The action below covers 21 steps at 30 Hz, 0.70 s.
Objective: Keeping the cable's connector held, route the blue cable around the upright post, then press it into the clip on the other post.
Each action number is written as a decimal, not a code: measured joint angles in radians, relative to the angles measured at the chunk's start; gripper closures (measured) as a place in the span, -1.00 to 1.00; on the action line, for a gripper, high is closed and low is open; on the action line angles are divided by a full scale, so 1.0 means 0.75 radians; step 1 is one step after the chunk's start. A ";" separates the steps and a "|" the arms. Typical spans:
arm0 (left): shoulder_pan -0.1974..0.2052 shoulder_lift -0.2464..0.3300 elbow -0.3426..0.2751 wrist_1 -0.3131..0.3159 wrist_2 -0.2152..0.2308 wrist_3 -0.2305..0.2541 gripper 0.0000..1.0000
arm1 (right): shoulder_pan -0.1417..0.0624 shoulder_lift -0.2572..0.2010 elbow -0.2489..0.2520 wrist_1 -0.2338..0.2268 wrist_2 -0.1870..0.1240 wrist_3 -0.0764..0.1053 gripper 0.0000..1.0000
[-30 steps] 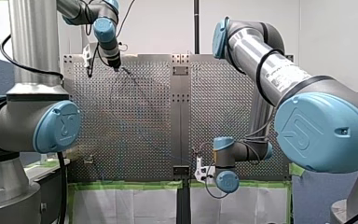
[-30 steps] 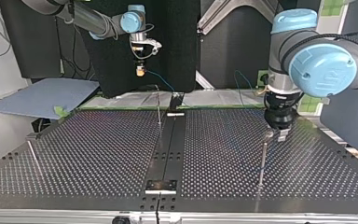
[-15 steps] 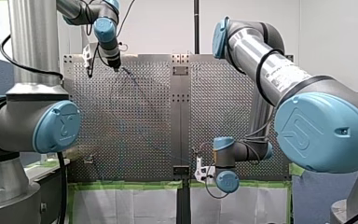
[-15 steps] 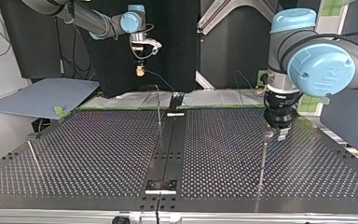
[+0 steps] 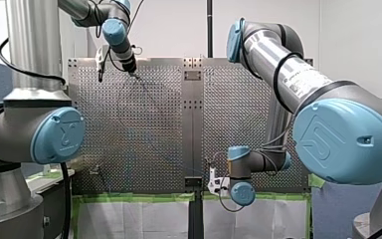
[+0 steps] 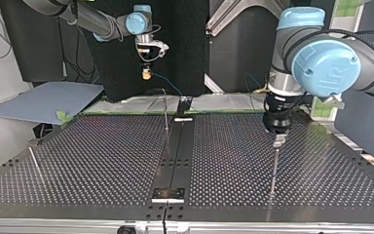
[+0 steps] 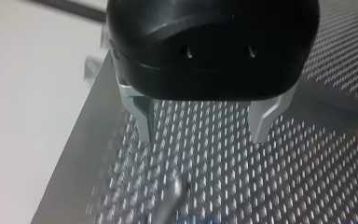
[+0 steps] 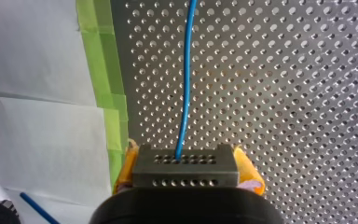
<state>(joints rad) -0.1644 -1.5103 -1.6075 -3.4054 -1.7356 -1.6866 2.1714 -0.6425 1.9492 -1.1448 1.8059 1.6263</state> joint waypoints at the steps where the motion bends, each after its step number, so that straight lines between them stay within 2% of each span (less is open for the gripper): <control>1: -0.011 -0.005 0.000 0.009 0.004 0.013 -1.00 | 0.000 0.000 0.000 0.000 0.000 0.000 1.00; 11: -0.138 -0.117 0.000 0.119 -0.075 0.142 -1.00 | 0.000 0.000 0.000 -0.005 0.003 0.001 1.00; 17: -0.216 -0.163 0.001 0.170 -0.095 0.221 -1.00 | 0.000 0.000 0.000 -0.010 0.003 0.003 1.00; 21: -0.237 -0.203 0.016 0.175 -0.119 0.266 -1.00 | 0.000 0.000 0.000 -0.015 0.002 0.004 1.00</control>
<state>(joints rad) -0.3423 -1.6628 -1.5957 -3.2743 -1.8248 -1.4873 2.1715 -0.6424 1.9491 -1.1559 1.8074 1.6292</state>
